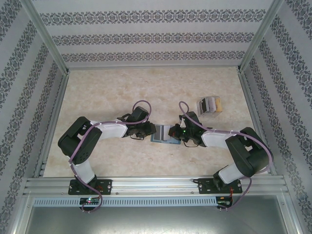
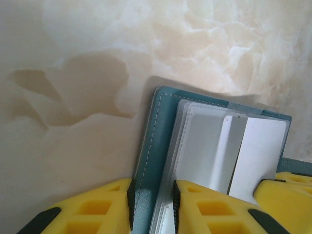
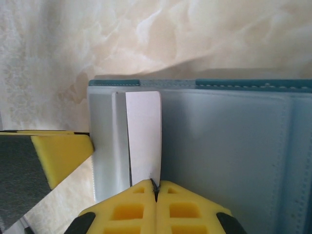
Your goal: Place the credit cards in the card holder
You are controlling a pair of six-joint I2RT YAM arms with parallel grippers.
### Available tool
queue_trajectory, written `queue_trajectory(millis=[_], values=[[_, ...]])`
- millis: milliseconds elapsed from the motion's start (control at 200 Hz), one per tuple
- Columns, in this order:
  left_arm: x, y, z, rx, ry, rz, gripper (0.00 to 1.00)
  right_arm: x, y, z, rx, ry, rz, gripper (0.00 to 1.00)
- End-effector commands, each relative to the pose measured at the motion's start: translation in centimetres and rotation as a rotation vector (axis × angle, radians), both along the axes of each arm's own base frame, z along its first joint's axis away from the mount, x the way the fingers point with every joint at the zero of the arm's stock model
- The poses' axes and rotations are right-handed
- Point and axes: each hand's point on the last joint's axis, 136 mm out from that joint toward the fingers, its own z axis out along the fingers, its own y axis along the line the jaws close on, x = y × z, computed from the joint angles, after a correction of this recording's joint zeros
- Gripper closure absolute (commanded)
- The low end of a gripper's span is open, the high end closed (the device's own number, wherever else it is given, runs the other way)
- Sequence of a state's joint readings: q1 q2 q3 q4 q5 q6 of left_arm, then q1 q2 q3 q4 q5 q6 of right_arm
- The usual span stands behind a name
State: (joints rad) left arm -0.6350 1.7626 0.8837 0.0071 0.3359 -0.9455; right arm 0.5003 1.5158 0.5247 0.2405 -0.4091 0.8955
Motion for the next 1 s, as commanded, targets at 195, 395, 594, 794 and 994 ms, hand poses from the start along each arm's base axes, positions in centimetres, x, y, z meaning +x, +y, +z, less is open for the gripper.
queue_trajectory(millis=[195, 395, 594, 794, 994], values=[[-0.5, -0.4, -0.5, 0.018, 0.02, -0.027, 0.72, -0.7, 0.1, -1.2, -0.034, 0.053, -0.005, 1.0], [-0.4, -0.5, -0.3, 0.014, 0.016, -0.024, 0.71, -0.3, 1.6, -0.8, -0.019, 0.047, 0.0, 1.0], [-0.4, -0.4, -0.2, 0.01, 0.01, -0.021, 0.71, 0.0, 2.3, -1.1, -0.023, 0.054, 0.016, 0.98], [-0.4, -0.4, -0.1, 0.013, 0.009, -0.02, 0.71, 0.0, 2.0, -1.0, -0.059, 0.049, 0.046, 0.89], [-0.3, 0.1, 0.2, 0.029, -0.011, -0.01, 0.7, 0.2, 0.5, -0.6, -0.124, 0.039, 0.065, 0.83]])
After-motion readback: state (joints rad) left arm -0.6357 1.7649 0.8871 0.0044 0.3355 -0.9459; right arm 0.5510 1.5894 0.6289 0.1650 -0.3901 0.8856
